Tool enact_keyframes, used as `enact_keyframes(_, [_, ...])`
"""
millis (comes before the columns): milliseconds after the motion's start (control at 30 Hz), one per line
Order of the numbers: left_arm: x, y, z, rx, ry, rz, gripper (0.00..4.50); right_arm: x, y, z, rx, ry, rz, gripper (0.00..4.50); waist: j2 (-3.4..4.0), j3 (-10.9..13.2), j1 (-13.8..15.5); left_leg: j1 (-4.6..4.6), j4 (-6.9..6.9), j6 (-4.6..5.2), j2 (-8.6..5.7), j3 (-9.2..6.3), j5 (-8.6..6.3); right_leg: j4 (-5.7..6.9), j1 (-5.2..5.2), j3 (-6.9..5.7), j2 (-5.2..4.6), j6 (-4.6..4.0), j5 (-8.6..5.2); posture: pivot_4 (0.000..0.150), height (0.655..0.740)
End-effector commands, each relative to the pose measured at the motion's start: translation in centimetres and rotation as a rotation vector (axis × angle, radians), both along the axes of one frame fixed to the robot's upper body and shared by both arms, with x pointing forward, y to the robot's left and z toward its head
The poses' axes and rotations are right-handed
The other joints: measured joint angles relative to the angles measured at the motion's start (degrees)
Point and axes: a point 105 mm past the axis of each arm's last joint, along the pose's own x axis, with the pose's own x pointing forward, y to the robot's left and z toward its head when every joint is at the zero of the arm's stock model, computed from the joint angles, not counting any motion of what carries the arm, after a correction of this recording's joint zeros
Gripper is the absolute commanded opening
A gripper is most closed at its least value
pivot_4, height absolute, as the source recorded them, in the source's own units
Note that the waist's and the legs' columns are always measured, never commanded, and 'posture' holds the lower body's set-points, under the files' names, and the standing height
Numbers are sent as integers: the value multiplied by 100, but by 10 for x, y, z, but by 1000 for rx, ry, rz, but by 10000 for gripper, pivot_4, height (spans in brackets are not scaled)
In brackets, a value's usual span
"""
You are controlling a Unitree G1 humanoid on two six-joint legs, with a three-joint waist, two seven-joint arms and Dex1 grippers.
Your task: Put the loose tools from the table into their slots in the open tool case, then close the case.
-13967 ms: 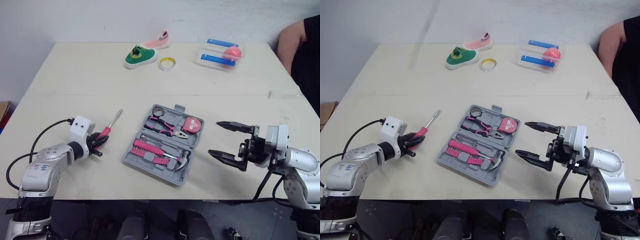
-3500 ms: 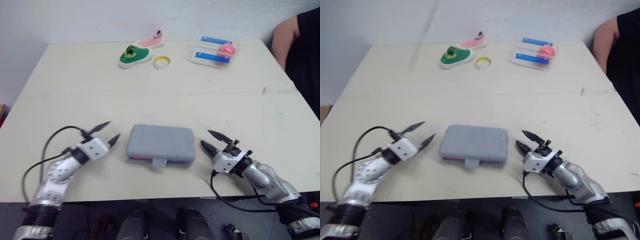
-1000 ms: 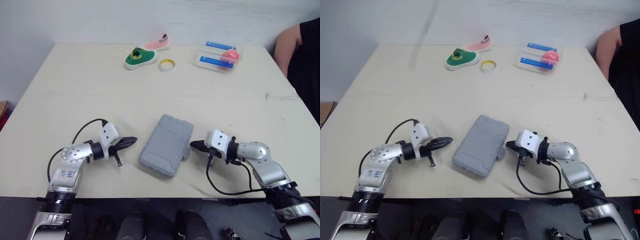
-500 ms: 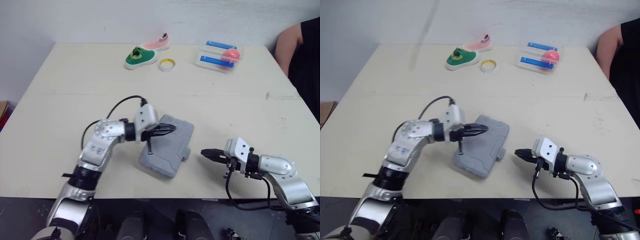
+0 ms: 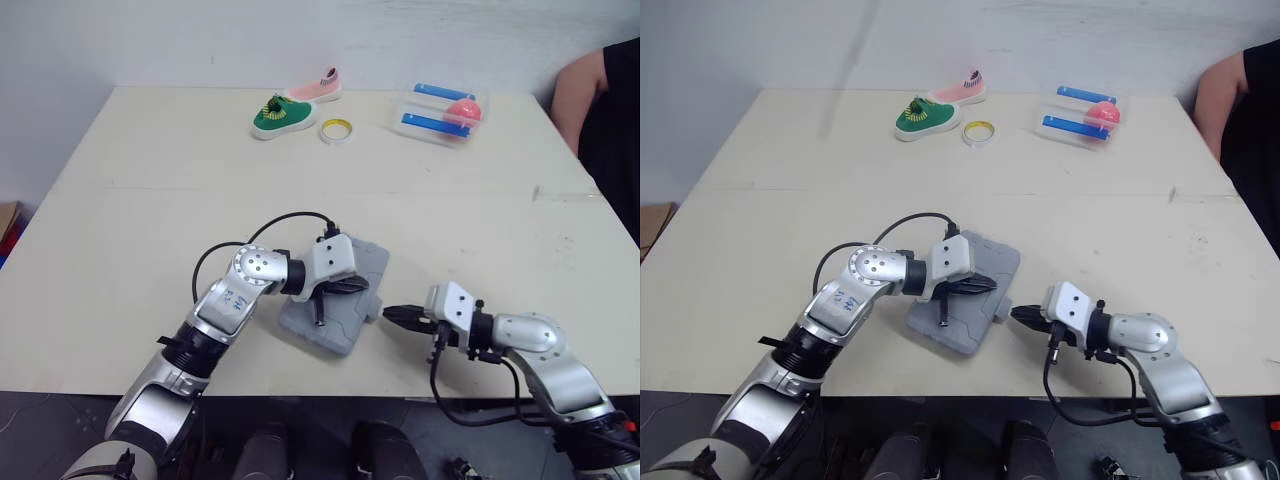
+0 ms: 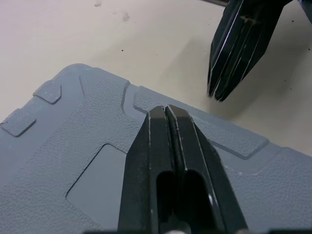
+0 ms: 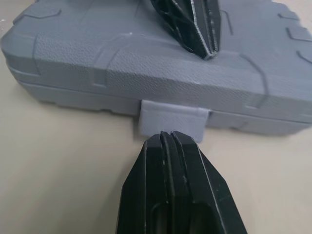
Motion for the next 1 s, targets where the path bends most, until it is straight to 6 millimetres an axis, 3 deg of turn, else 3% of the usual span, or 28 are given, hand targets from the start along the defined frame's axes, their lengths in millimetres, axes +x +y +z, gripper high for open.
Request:
enact_keyframes(33, [-2,10,-38,109,102,48,0,5,3,2,1,-33,-13,433,-1,0,6,0,1,0,-1,-1,0,0,1,0,0,0,0,1500,7400])
enact_keyframes(233, [-6,14,-45,104,121,59,0,7,14,-7,14,-12,-16,433,-3,-4,-1,4,1,0,0,-1,0,2,3,0,-16,0,0,1500,7400])
enact_keyframes(767, [-9,23,-65,149,193,84,0,14,57,-7,52,49,139,433,-24,-55,-194,26,-4,-27,33,6,-6,6,9,8,15,-12,-6,1500,7400])
enact_keyframes(1000, [-9,32,-76,154,235,116,0,27,63,-4,-11,17,139,433,-25,-64,-347,93,-23,-68,74,23,-24,23,44,23,47,-45,-23,1500,7400])
